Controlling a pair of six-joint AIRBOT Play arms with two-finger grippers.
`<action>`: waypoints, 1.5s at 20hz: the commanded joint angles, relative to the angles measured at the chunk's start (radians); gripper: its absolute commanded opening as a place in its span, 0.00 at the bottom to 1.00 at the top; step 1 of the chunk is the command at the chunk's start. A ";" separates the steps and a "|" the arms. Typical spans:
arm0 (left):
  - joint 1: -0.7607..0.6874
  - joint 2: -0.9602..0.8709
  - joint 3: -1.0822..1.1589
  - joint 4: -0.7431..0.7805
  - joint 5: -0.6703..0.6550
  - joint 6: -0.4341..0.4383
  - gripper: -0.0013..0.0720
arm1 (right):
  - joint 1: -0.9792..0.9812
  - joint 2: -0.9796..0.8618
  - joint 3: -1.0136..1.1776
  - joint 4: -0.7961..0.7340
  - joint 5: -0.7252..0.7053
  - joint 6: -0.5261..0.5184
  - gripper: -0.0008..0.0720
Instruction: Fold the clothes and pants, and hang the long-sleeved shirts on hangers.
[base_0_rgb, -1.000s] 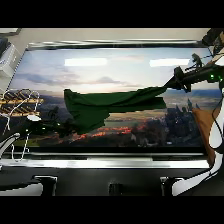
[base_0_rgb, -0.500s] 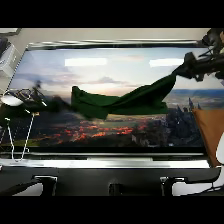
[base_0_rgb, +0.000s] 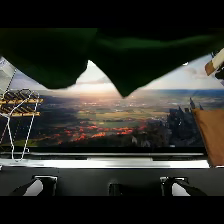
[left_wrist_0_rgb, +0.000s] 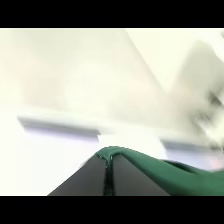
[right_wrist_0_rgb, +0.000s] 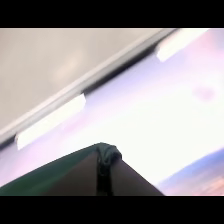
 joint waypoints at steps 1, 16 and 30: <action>0.064 0.106 0.050 0.073 0.006 -0.061 0.04 | 0.000 0.106 0.006 -0.185 -0.036 0.047 0.05; -0.227 -0.121 -0.570 0.037 -0.224 0.005 0.04 | 0.026 -0.322 -0.164 0.312 0.411 -0.006 0.05; -0.378 -0.497 -0.888 0.058 0.127 0.082 0.04 | 0.021 -0.699 -0.176 0.449 0.232 -0.280 0.67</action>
